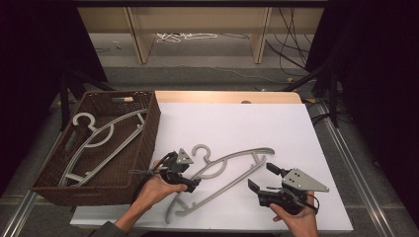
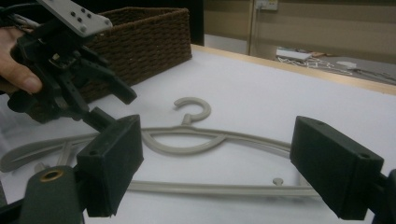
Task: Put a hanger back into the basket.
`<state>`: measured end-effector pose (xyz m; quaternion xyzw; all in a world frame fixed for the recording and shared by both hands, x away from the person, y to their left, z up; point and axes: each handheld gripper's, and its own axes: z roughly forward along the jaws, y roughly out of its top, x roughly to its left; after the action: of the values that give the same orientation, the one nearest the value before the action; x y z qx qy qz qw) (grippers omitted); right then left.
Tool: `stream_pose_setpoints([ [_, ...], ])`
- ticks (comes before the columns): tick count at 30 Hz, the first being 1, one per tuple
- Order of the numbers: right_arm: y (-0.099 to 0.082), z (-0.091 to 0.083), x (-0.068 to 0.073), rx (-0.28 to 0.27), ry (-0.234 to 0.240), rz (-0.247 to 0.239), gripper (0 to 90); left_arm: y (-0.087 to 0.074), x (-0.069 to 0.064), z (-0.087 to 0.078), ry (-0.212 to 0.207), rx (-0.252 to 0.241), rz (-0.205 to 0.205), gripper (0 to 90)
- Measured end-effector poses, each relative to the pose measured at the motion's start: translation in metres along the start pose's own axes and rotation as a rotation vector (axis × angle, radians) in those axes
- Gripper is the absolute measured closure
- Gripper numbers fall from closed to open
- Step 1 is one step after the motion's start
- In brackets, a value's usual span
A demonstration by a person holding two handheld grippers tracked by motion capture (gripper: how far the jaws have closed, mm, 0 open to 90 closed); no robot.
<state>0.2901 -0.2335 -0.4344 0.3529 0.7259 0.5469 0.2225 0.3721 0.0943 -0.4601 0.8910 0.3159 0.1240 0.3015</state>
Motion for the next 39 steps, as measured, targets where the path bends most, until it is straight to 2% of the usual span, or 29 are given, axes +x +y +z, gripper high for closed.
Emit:
stream_pose_setpoints([
  [1,0.0,0.001,0.0,0.0,0.0,0.003,18.1,0.0,0.0,0.002,-0.009,0.013,0.001,26.1],
  [4,0.0,0.001,0.001,-0.013,0.013,0.008,18.2,0.002,0.002,0.006,0.0,0.04,0.011,29.0],
  [6,0.0,0.001,0.002,-0.006,0.016,0.003,18.2,0.003,0.002,0.008,-0.002,0.057,-0.001,32.2],
  [7,0.0,0.001,0.002,0.0,0.016,-0.001,18.2,0.004,0.003,0.009,-0.003,0.065,0.012,32.7],
  [8,0.0,0.0,0.002,0.002,0.005,-0.006,18.2,0.004,0.002,0.011,-0.002,0.07,0.006,33.4],
  [9,0.001,0.0,0.002,-0.003,0.005,0.001,18.3,0.005,0.003,0.012,-0.004,0.088,0.029,35.6],
  [13,0.0,0.001,0.002,-0.012,0.017,0.008,18.3,0.006,0.004,0.018,-0.023,0.135,0.017,41.1],
  [20,0.0,0.002,0.002,-0.013,0.017,0.001,18.4,0.009,0.004,0.021,-0.048,0.162,0.0,50.6],
  [24,0.0,0.001,0.002,-0.014,0.017,0.004,18.5,0.014,0.007,0.022,-0.069,0.195,0.04,56.8],
  [29,0.0,0.001,0.002,-0.012,0.017,0.008,18.6,0.018,0.007,0.023,-0.072,0.223,0.074,61.0],
  [32,0.0,0.0,0.002,0.009,0.001,-0.006,18.5,0.018,0.008,0.023,-0.076,0.224,0.077,62.8],
  [33,0.0,0.001,0.002,0.005,0.017,0.001,18.6,0.018,0.007,0.023,-0.084,0.227,0.066,63.8],
  [36,0.0,0.001,0.002,0.003,-0.001,-0.003,18.6,0.021,0.008,0.025,-0.082,0.233,0.092,68.9],
  [37,0.0,0.001,0.002,0.012,0.002,-0.005,18.6,0.022,0.007,0.025,-0.089,0.242,0.088,69.5],
  [38,0.0,0.001,0.002,0.01,0.002,-0.004,18.6,0.023,0.009,0.025,-0.093,0.254,0.105,70.0],
  [39,0.0,0.002,0.002,-0.007,0.009,0.0,18.6,0.024,0.009,0.025,-0.091,0.254,0.106,70.7],
])
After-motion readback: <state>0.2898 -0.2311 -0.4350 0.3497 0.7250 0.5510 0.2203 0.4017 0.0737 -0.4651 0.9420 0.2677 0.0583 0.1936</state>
